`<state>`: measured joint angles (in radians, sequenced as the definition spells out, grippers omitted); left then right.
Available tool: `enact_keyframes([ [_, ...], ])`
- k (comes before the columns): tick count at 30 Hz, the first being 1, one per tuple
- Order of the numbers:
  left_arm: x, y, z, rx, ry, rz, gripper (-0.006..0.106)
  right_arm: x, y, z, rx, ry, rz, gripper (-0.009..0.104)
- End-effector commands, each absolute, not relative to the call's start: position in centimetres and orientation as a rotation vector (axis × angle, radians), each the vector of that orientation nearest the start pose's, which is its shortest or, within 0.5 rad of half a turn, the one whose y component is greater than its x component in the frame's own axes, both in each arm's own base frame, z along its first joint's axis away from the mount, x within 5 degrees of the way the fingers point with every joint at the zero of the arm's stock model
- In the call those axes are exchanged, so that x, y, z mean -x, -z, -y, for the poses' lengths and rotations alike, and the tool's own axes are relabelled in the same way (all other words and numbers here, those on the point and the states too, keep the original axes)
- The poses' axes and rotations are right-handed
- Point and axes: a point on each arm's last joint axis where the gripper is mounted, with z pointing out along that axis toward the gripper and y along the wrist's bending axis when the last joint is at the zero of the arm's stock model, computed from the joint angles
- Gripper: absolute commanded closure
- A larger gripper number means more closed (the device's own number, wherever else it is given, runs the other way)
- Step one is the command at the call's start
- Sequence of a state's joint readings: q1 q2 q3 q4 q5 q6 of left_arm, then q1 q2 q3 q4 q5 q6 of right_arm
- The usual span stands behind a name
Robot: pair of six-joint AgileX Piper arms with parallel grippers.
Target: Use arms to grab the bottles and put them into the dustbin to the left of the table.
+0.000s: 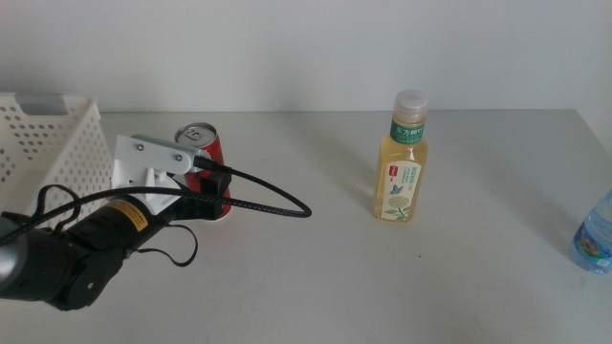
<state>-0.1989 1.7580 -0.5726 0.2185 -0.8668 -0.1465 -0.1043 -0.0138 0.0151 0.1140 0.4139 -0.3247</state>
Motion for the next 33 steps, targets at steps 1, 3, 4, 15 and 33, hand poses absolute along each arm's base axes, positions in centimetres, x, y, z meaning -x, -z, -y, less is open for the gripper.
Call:
enact_keyframes([
  [1, -31.4, -17.9, 7.9, -0.266, 0.322, -1.666, 0.007, -5.1, -17.8, 0.2, 0.138, 0.206, -1.821, 0.01],
  [3, -31.9, -17.6, 8.0, -0.266, 0.322, -1.669, 0.007, -5.1, -17.8, 0.2, 0.138, 0.206, -1.821, 0.01],
  [4, -32.1, -17.4, 8.0, -0.266, 0.322, -1.672, 0.007, -5.1, -17.8, 0.2, 0.138, 0.206, -1.821, 0.01],
  [15, -34.1, -15.8, 8.0, -0.186, 0.332, -1.603, 0.007, -5.1, -17.8, 0.2, 0.138, 0.206, -1.821, 0.01],
  [33, -34.2, -14.4, 8.2, -0.185, 0.355, -1.535, 0.047, -5.1, -17.8, 0.2, 0.138, 0.206, -1.821, 0.01],
])
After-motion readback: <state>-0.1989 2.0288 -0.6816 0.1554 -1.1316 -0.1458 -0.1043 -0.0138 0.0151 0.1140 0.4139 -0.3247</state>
